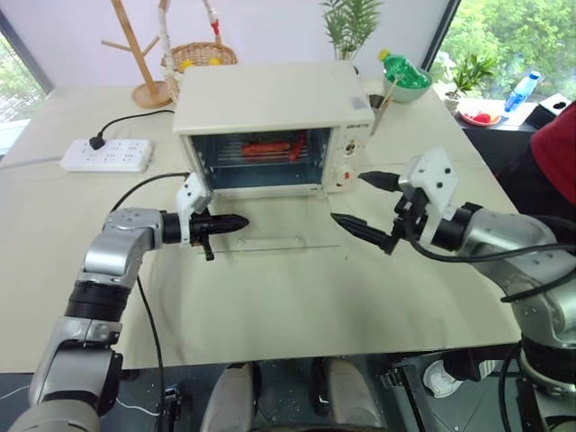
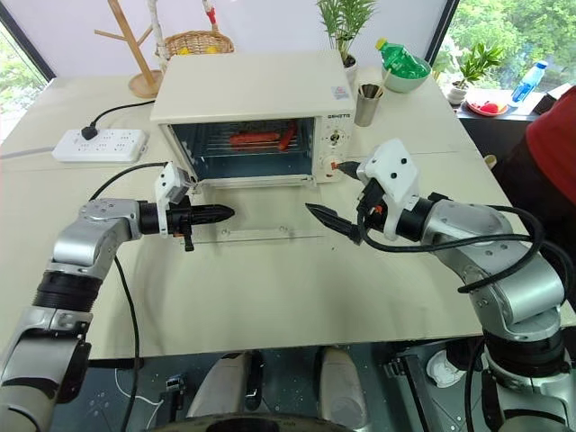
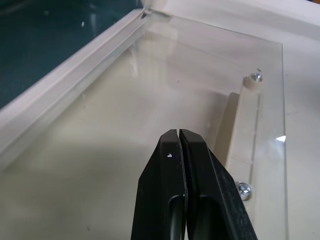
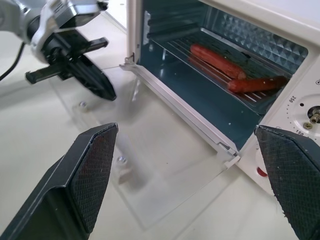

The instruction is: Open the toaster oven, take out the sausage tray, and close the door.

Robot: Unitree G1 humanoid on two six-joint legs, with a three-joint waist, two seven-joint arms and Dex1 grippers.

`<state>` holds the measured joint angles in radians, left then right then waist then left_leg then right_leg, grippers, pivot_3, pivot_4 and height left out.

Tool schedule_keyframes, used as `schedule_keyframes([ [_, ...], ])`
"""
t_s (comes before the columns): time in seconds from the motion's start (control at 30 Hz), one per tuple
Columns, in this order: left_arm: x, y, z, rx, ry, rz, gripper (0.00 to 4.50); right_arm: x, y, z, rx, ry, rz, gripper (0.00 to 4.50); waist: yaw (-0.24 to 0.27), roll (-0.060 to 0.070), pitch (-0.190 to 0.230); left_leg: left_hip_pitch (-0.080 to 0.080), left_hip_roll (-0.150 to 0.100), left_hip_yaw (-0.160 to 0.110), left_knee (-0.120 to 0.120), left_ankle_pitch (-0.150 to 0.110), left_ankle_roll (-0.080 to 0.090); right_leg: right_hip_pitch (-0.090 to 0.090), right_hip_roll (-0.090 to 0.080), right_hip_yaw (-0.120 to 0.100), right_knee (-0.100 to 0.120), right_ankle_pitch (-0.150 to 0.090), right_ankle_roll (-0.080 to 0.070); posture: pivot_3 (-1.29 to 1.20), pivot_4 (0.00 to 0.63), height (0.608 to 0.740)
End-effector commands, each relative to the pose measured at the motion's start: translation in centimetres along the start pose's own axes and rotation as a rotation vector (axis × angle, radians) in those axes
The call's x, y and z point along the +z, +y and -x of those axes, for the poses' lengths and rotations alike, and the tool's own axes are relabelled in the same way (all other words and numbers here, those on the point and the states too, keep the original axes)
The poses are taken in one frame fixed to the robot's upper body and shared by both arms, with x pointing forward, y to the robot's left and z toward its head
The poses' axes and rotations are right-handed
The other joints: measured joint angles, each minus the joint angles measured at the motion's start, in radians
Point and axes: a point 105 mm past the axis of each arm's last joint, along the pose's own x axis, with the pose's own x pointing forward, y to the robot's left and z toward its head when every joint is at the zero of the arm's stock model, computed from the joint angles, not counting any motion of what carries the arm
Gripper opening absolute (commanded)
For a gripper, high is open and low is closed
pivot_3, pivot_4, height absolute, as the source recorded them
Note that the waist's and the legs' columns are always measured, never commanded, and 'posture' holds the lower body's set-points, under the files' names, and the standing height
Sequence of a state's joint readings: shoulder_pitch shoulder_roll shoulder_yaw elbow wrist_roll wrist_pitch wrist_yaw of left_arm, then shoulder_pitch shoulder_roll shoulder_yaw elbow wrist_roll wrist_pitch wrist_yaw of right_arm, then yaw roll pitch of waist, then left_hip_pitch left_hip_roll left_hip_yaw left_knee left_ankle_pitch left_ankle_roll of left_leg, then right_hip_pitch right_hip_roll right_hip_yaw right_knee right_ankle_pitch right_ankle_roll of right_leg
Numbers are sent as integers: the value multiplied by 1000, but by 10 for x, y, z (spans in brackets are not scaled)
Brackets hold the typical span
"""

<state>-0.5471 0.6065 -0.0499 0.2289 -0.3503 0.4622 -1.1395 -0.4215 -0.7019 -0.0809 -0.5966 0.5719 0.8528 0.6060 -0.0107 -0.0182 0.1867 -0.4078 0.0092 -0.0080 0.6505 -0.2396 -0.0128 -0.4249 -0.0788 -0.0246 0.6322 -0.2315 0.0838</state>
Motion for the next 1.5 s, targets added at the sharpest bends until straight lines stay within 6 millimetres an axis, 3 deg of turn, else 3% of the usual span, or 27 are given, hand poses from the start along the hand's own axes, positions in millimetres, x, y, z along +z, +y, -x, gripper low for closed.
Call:
schedule_keyframes([
  [0.03, 23, 0, 18, 7, -70, -8, 1815, 10, -2, -2, -1, -41, 39, 4500, 0, 0, 0, 0, 0, 0, 0, 0, 0, 0, 0, 0, 0, 0, 0, 0, 150, 740],
  [0.2, 47, -2, 44, 29, -118, -25, 4258, 8, -3, -5, 12, -40, 41, 4500, 0, -1, 0, 0, 1, 0, 0, 0, 0, 0, 0, 0, 0, 0, 0, 0, 150, 740],
  [0.23, 52, -3, 49, 34, -129, -32, 4398, 8, -4, -6, 13, -40, 41, 4500, 0, -1, 1, 0, 1, 0, 0, 0, 0, 0, 0, 0, 0, 0, 0, 0, 150, 740],
  [0.4, 81, -11, 80, 97, -146, -130, 4398, 7, -6, -12, 20, -36, 55, 4500, -2, -1, 1, 0, 2, 0, -1, 0, 0, 0, 0, 0, 0, 0, 0, 0, 150, 740],
  [0.57, 86, -12, 99, 176, -139, -150, 4398, 3, -6, -25, 26, -23, 113, 4500, -2, -1, 1, 0, 2, 0, -1, 0, 0, 0, -1, 0, -1, 0, 0, 0, 150, 740],
  [0.7, 82, -13, 99, 199, -141, -140, 4398, 2, -2, -39, 43, -21, 171, 4500, -1, -1, 1, 0, 2, 0, -1, 0, 0, 0, 0, 0, -1, 0, 0, 0, 150, 740],
  [0.83, 75, -20, 97, 160, -126, -109, 4398, 3, -1, -68, 33, -26, 264, 4500, -6, -1, 1, 0, 1, 1, -1, 0, 0, -1, 0, 0, -1, 0, 0, 0, 150, 740],
  [1.2, 79, -19, 97, 207, -125, -145, 4398, -9, -14, -149, -52, 10, 707, 4500, -7, -1, 1, 0, 0, 1, -1, 0, 0, -2, 0, 0, 0, 0, -1, 0, 150, 740],
  [1.5, 81, -19, 100, 230, -135, -150, 4398, -16, -19, -187, -103, 9, 960, 4500, -11, -1, 1, 0, 0, 1, -3, 0, -1, -3, 0, 0, 0, 1, -1, 0, 150, 740],
])
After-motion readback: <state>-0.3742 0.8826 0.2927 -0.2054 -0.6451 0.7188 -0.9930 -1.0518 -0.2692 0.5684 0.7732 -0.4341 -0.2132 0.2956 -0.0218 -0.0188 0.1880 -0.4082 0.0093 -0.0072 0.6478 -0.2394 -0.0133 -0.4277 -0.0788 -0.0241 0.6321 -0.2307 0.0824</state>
